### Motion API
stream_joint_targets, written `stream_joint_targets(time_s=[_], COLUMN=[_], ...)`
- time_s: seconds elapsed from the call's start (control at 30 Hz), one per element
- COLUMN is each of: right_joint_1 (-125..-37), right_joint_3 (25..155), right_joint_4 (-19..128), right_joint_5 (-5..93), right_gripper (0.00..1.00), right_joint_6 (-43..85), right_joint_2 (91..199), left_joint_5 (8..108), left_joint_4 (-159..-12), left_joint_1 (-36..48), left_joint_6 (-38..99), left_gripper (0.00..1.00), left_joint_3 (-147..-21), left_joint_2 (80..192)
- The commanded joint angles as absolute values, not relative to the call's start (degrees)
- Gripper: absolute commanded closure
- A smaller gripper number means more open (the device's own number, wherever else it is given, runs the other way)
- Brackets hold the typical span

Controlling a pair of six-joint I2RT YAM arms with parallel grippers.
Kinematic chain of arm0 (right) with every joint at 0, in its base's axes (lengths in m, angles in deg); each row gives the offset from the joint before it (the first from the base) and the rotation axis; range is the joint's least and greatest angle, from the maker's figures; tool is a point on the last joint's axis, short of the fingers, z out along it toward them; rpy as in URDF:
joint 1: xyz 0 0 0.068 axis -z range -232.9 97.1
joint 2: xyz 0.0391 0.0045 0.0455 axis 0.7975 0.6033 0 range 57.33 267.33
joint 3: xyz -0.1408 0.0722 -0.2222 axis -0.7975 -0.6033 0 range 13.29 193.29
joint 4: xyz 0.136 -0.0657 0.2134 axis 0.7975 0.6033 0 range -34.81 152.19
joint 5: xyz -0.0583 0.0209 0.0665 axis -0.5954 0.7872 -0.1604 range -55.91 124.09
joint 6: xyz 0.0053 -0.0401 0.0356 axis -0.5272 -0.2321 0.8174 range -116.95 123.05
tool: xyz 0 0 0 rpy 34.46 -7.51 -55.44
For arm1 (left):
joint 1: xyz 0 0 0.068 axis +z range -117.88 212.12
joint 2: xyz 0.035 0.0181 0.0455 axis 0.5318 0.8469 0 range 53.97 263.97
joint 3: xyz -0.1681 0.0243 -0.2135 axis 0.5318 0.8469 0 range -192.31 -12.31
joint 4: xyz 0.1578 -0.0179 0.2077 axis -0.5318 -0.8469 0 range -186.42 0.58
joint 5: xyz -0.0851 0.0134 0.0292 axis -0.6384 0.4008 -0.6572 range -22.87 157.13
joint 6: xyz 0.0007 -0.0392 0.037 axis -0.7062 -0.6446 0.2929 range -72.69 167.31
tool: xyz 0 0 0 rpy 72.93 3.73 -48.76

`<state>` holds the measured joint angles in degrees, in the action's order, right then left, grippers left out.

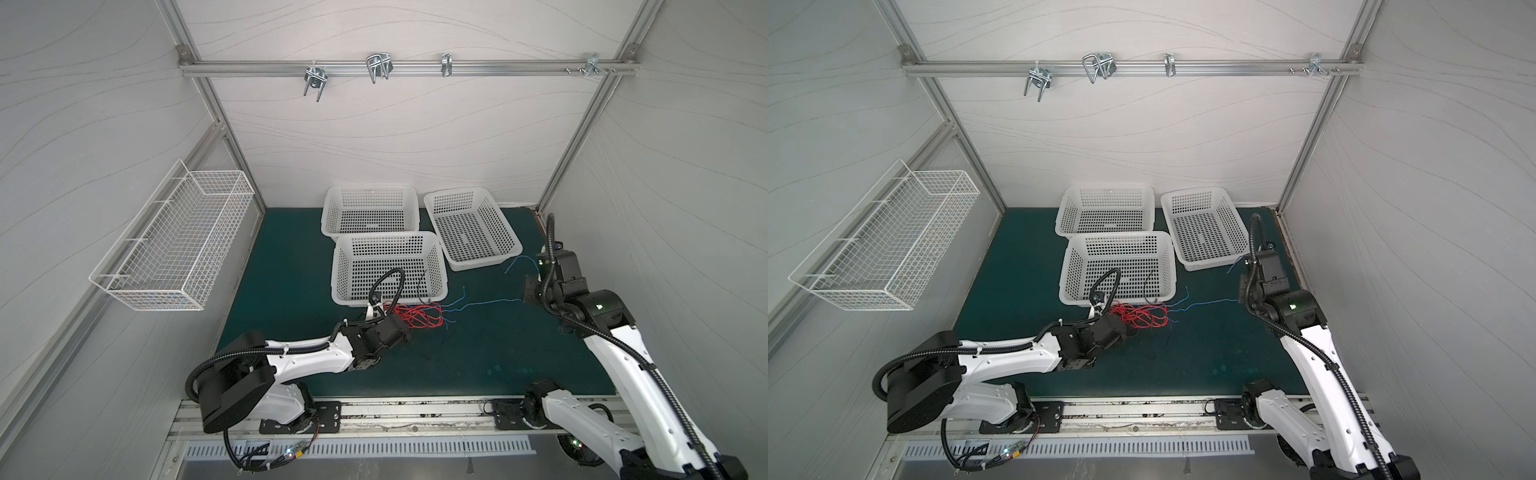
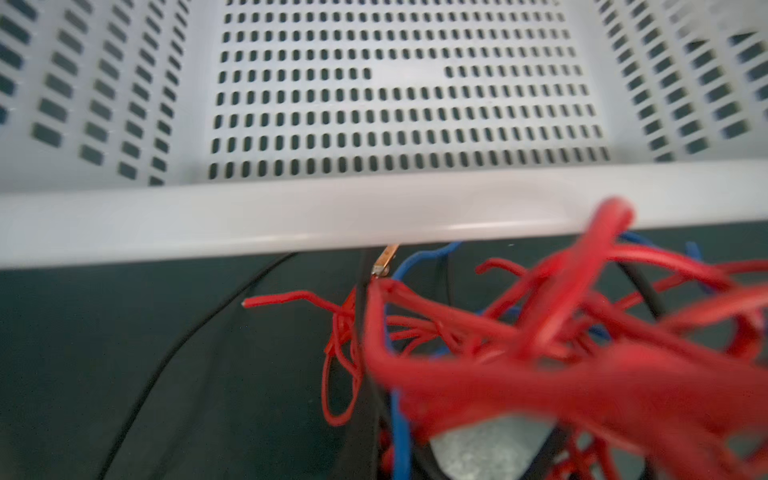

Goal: Untangle the cables
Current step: 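Pull the blue wire out with the right gripper while the left holds the bundle, then carry the blue wire with the right gripper toward the farthest basket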

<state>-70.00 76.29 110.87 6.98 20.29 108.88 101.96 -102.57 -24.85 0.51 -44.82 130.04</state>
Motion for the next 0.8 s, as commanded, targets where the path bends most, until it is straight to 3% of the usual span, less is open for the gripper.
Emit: stream_joint_targets(time_s=[0.0,0.37,0.57,0.77], right_joint_1=[-67.89,-62.22,-62.54,-67.71], right_joint_3=[78.81,83.21,79.45,73.71], right_joint_4=[112.75,114.51,109.9,106.96], right_joint_5=[0.51,-2.2,16.43,20.77], right_gripper=[1.0,1.0,1.0,1.0], right_joint_6=[17.32,13.22,14.32,16.95], right_joint_2=[108.63,108.75,107.05,106.79], left_joint_5=[107.76,108.8,103.98,99.56], left_joint_4=[-112.71,-116.46,-105.93,-99.55], left_joint_1=[-23.28,-21.93,-21.93,-21.93], left_joint_6=[-2.77,-4.49,4.5,10.65], left_gripper=[1.0,1.0,1.0,1.0], left_joint_3=[-43.51,-43.78,-43.15,-45.79], left_joint_2=[128.19,127.19,126.86,129.13])
